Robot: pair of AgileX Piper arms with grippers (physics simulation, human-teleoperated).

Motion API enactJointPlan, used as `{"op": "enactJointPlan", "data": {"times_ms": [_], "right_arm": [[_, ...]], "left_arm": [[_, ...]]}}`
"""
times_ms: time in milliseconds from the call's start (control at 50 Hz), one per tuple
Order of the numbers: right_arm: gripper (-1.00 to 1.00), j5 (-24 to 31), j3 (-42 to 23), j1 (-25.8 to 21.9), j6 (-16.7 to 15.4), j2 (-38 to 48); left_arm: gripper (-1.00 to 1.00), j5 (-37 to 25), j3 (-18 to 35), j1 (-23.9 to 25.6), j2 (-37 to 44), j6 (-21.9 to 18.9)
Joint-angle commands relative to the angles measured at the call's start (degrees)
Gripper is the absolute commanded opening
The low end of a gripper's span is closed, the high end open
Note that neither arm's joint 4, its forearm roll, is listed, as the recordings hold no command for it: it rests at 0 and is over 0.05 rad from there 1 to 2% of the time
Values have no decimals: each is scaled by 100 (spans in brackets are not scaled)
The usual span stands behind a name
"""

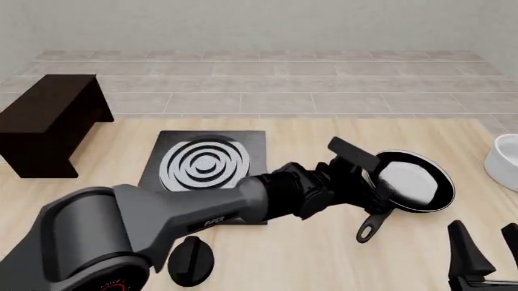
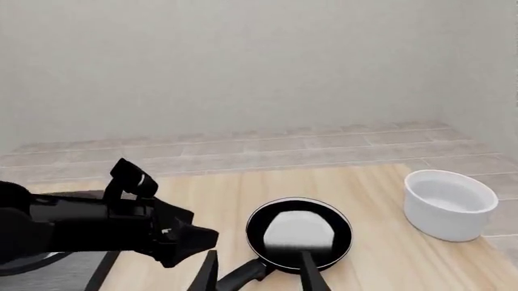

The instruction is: Put the frying pan on top of the cabinet.

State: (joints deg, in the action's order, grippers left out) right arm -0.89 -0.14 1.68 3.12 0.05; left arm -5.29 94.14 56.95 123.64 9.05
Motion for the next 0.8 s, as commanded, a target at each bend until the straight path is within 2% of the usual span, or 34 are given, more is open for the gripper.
{"op": "enactJointPlan", "data": {"times_ms": [20,800], "right_arm": [[100,-4,-7,17,41,-1],[100,-16,9,30,91,-2]], "left_arm": [[100,13,71,40,150,-5],[100,9,279,175,526,157]]}}
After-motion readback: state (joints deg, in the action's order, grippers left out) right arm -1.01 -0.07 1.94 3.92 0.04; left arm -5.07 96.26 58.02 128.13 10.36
